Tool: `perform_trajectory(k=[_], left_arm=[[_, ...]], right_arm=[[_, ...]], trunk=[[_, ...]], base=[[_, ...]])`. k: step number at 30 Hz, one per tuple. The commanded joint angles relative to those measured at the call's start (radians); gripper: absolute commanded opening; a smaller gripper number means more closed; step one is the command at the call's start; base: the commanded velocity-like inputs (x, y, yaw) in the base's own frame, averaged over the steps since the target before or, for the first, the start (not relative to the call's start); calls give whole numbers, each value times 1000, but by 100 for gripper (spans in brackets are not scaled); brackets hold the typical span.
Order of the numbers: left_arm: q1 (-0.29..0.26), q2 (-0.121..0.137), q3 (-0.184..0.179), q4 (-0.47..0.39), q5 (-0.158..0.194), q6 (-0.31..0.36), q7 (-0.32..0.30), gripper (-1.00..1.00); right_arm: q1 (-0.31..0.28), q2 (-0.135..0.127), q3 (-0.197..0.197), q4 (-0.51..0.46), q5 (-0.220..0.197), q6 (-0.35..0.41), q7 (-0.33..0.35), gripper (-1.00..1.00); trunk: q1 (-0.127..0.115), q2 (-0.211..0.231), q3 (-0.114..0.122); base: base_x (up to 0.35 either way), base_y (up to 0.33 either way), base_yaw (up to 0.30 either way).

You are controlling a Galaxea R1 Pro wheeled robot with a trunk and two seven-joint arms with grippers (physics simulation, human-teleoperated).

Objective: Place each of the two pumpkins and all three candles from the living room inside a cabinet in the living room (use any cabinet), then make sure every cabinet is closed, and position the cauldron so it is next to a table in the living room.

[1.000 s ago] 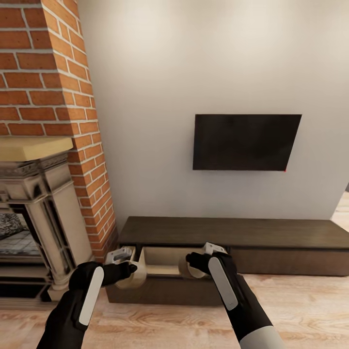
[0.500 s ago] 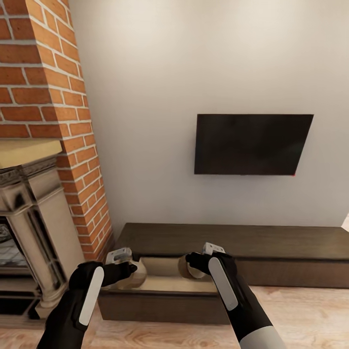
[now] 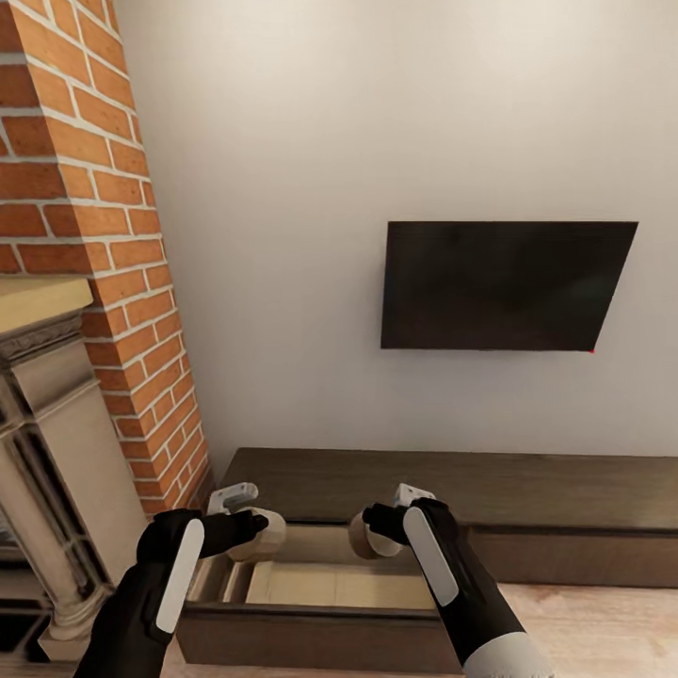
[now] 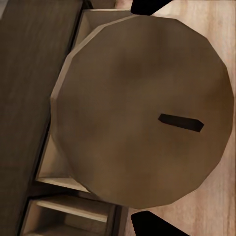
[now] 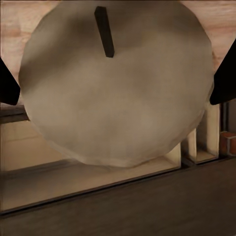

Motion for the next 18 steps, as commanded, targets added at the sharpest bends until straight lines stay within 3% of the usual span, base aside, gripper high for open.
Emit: perform_trajectory(k=[1,9,12,18], left_arm=[[0,0,0,3,2,-1,0,-100],[0,-4,-6,48,-2,-4,5,-100],[0,-4,-36,86,-5,-9,9,-100],[0,-6,-78,131,-7,-63,12,-100]], right_arm=[[-3,0,0,8,-1,1,0,-100],[-52,0,3,131,7,5,-4,-100],[-92,0,5,232,10,-3,-3,-100],[-118,0,10,292,12,-38,-2,-100]], trunk=[[0,0,0],[0,0,0],[0,0,0],[0,0,0]], base=[[299,0,0],[83,0,0],[5,0,0],[1,0,0]])
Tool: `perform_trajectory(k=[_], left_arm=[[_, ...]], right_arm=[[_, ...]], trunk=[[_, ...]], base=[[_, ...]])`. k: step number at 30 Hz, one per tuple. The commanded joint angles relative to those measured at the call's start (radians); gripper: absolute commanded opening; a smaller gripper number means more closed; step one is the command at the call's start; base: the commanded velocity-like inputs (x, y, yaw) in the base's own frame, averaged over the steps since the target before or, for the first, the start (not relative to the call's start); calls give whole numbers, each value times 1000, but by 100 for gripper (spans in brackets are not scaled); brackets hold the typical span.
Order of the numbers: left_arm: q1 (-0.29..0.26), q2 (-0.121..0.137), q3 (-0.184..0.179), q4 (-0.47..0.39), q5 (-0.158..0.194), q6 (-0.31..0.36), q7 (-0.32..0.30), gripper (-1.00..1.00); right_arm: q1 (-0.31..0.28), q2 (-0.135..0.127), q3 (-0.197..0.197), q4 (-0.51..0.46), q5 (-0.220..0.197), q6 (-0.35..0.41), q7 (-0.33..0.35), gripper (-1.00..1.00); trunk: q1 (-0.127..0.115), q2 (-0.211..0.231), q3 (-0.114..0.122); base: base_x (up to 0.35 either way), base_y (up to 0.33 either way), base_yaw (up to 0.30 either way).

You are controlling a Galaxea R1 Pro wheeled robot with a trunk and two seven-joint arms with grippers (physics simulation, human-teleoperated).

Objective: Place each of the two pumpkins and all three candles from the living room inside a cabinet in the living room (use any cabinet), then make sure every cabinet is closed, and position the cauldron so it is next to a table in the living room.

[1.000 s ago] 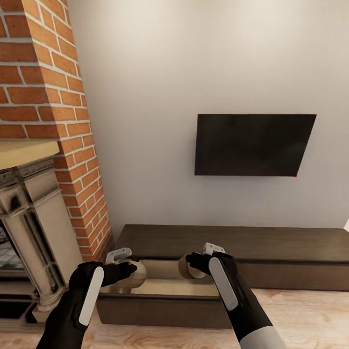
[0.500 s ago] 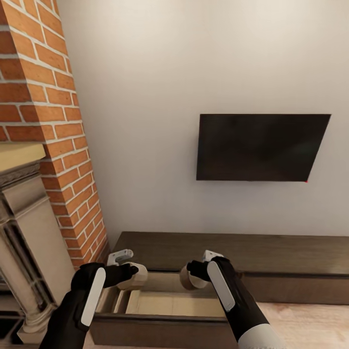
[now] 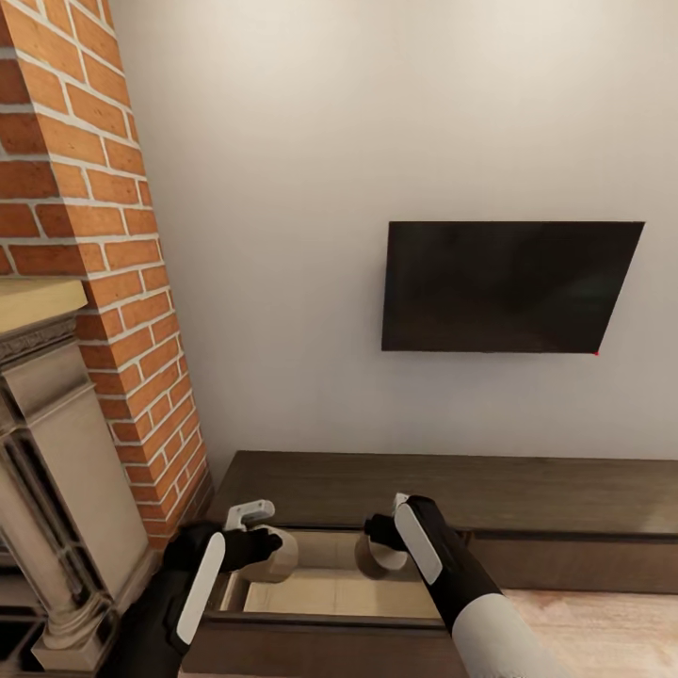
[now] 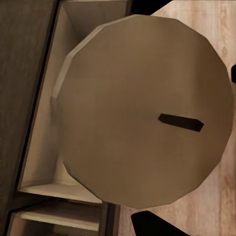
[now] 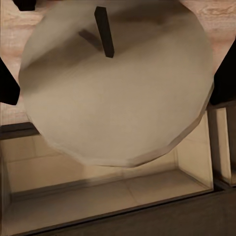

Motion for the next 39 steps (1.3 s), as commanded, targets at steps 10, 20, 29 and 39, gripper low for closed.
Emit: perform_trajectory(k=[10,20,29,39], left_arm=[[0,-22,-8,72,-3,-101,2,-100],[-1,-42,-35,171,-29,-227,55,-100],[-2,-65,-48,184,-39,-317,249,-100],[-2,-64,-101,206,-38,-325,255,-100]], right_arm=[[-2,0,32,9,-1,-28,0,-100],[-4,0,62,59,1,-92,2,-100],[-4,0,86,60,1,-100,2,-100],[-4,0,90,60,0,-116,3,-100]], trunk=[[0,0,0],[0,0,0],[0,0,0],[0,0,0]], base=[[0,0,0],[0,0,0],[0,0,0],[195,0,0]])
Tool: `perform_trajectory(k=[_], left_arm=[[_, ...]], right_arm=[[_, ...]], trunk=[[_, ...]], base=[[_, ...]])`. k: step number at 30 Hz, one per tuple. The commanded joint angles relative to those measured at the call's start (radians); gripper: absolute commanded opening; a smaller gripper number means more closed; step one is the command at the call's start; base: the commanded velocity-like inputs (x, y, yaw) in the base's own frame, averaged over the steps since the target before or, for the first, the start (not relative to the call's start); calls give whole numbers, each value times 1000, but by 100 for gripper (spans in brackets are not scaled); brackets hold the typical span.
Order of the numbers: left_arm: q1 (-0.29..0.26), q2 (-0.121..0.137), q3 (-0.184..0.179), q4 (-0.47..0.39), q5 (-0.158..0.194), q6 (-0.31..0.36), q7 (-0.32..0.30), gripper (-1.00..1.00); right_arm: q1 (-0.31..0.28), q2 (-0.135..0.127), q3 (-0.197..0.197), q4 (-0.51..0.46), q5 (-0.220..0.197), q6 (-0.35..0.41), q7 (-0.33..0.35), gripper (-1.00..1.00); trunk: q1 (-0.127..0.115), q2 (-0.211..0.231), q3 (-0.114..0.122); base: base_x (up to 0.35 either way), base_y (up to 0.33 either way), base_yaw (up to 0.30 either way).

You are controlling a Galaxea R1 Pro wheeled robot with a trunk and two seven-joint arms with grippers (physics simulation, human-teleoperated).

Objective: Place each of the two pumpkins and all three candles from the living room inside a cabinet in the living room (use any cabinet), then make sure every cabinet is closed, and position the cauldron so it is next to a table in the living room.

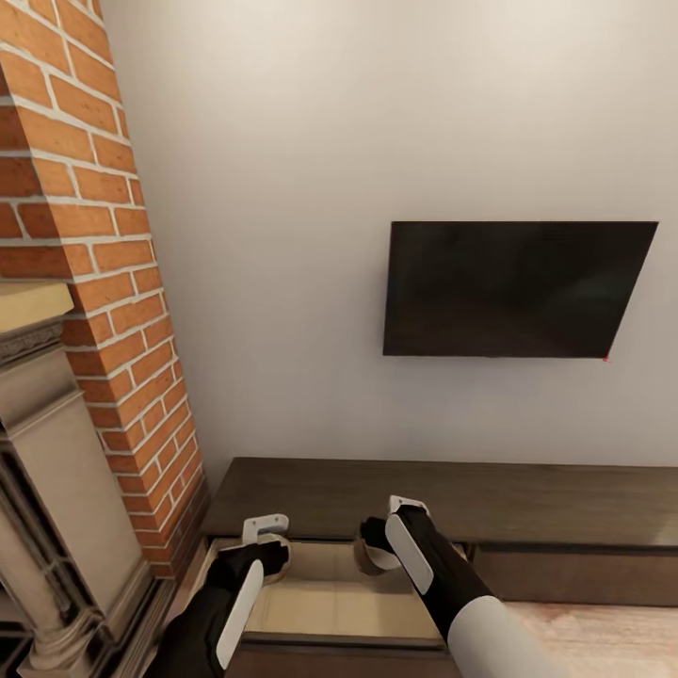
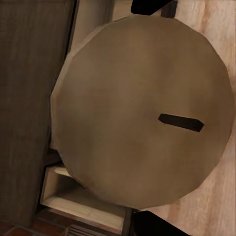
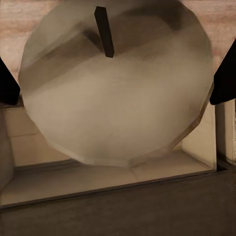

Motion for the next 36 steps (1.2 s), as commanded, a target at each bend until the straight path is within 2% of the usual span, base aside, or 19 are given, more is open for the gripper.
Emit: perform_trajectory(k=[1,6,9,10,13,17,23,27,32,36], left_arm=[[0,0,-1,0,0,0,0,-100],[0,-1,-4,4,2,19,-3,-100],[0,-1,-5,4,3,74,-5,-100],[0,-2,-5,3,4,110,-6,-100],[-4,-5,-5,-1,6,199,-17,-100],[-26,-6,-6,19,7,232,-36,-100],[-52,-6,-7,74,7,231,-41,-100],[-56,-6,-7,84,7,222,-41,-100],[-57,-6,-7,101,7,146,-41,-100],[-57,-6,-7,121,6,120,-41,-100]], right_arm=[[0,0,0,0,-1,-1,2,-100],[0,0,0,-1,-5,1,9,-100],[0,0,-1,-2,-8,8,7,-100],[0,0,-2,-2,-10,13,6,-100],[-5,0,-3,0,-15,66,3,-100],[-18,0,-6,1,-17,150,0,-100],[-25,0,-8,23,-16,166,0,-100],[-27,0,-8,29,-12,167,0,-100],[-28,0,-3,30,-4,142,3,-100],[-26,0,3,36,-4,90,7,-100]], trunk=[[0,0,0],[0,0,0],[0,0,0],[0,0,0],[0,0,0],[0,0,0],[0,0,0],[15,-28,-12],[34,-63,-28],[50,-91,-41]], base=[[314,0,0],[149,0,0],[23,0,0],[11,0,0],[5,0,0],[1,0,0],[0,0,0],[0,0,0],[0,0,0],[0,0,0]])
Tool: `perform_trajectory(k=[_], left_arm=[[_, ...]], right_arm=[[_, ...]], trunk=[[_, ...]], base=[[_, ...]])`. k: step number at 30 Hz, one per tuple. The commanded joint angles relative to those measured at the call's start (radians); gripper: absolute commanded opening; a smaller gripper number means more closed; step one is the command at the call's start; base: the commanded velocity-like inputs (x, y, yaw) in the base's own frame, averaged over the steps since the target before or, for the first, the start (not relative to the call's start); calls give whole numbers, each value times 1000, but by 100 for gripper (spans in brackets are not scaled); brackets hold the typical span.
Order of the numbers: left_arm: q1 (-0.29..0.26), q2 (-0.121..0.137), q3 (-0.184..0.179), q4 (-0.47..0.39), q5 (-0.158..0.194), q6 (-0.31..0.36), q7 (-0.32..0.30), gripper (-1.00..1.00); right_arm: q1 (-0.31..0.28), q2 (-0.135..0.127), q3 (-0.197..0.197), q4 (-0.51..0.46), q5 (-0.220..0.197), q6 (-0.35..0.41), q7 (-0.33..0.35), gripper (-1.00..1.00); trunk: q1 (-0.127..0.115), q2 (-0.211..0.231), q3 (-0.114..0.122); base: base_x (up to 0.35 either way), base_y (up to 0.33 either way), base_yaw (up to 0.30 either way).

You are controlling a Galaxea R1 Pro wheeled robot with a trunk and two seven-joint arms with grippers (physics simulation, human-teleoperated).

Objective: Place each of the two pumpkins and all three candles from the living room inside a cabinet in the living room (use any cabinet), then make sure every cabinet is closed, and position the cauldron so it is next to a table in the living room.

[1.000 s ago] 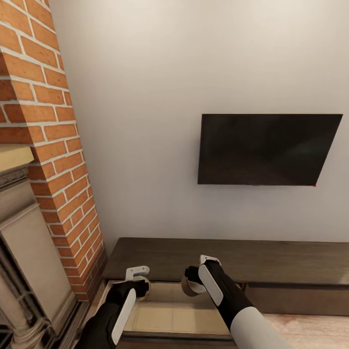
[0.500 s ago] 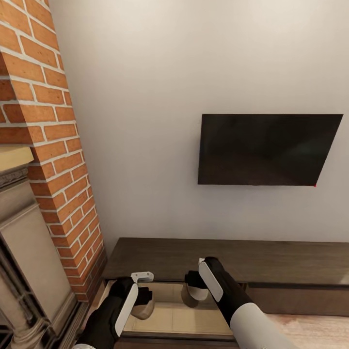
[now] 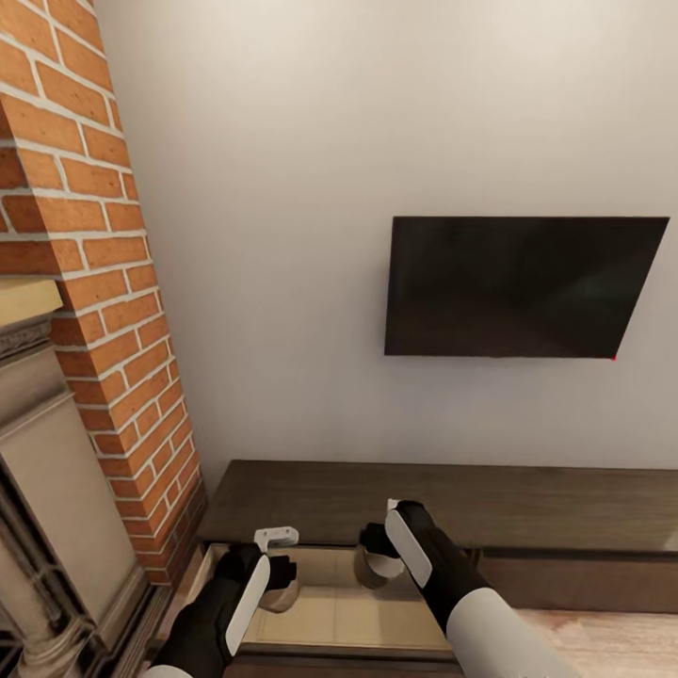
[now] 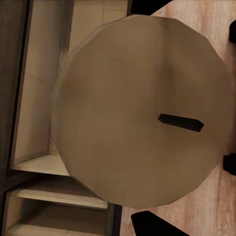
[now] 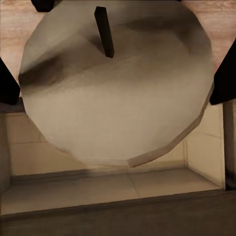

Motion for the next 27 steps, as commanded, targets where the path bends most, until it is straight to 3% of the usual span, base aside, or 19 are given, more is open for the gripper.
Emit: perform_trajectory(k=[1,7,27], left_arm=[[0,0,0,3,0,-4,0,-100],[0,0,0,6,0,-7,0,-100],[0,0,0,10,0,-56,0,-100]], right_arm=[[0,0,-1,20,-2,-11,1,-100],[-1,0,-3,87,1,-20,2,-100],[-4,0,-5,94,1,-19,-4,-100]], trunk=[[4,-7,-3],[27,-49,-22],[104,-189,-85]], base=[[0,0,0],[0,0,0],[0,0,0]])
